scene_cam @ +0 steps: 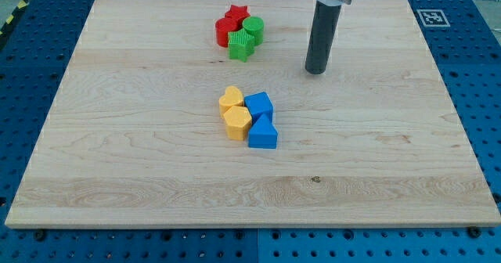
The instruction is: Separate green star from the green circle
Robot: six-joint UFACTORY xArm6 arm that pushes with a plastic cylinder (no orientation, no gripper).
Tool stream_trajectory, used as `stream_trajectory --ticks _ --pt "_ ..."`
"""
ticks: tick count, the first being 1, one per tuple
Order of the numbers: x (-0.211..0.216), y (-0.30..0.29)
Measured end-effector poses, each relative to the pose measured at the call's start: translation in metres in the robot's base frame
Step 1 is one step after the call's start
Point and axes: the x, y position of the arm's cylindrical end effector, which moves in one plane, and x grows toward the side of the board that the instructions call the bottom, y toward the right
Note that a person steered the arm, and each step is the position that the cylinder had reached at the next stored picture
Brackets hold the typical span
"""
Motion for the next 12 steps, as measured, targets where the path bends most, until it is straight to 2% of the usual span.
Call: stream_trajectory --ticks 2,5,7,10,12 --pt "-0.002 -0.001" --pt "0.046 -0.004" --pt "0.045 -0.006" --pt "-0.045 -0.072" --pt "-0.06 -0.072"
